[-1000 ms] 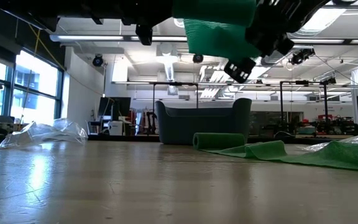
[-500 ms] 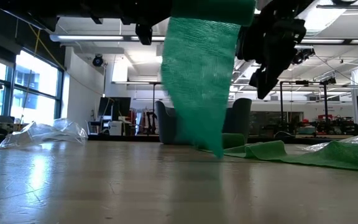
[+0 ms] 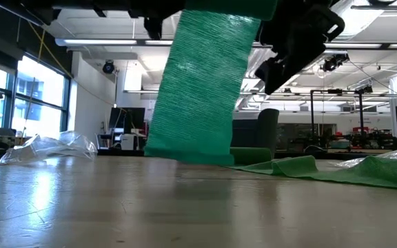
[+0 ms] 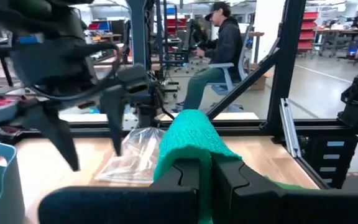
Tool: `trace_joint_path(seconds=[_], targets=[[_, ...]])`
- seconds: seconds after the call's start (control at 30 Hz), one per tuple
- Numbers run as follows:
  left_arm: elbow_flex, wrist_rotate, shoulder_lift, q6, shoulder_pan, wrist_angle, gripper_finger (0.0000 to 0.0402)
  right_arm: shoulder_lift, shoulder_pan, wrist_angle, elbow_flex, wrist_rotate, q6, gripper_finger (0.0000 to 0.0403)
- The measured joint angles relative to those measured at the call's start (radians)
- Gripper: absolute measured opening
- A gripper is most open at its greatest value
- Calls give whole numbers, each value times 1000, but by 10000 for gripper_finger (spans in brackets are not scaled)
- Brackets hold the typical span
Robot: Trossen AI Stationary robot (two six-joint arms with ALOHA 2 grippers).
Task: Roll bandage
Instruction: Roll the light green bandage
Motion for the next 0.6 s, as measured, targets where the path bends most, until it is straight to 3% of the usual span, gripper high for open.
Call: trace_joint_path(seconds=[0.17, 0.3, 0.47, 0.6], targets=[[-3, -92, -97, 27, -52, -130, 1, -4, 55, 55, -26, 6, 8, 240], [-3, -210, -190, 29, -102, -285, 1, -49, 67, 236, -183, 23, 51, 240], [-3, -349, -275, 8, -147, -483, 1, -126, 118, 595, -393, 174, 273, 240], [-3, -397, -334, -86, -132, -631, 1, -146, 198, 721, -442, 291, 320, 240]])
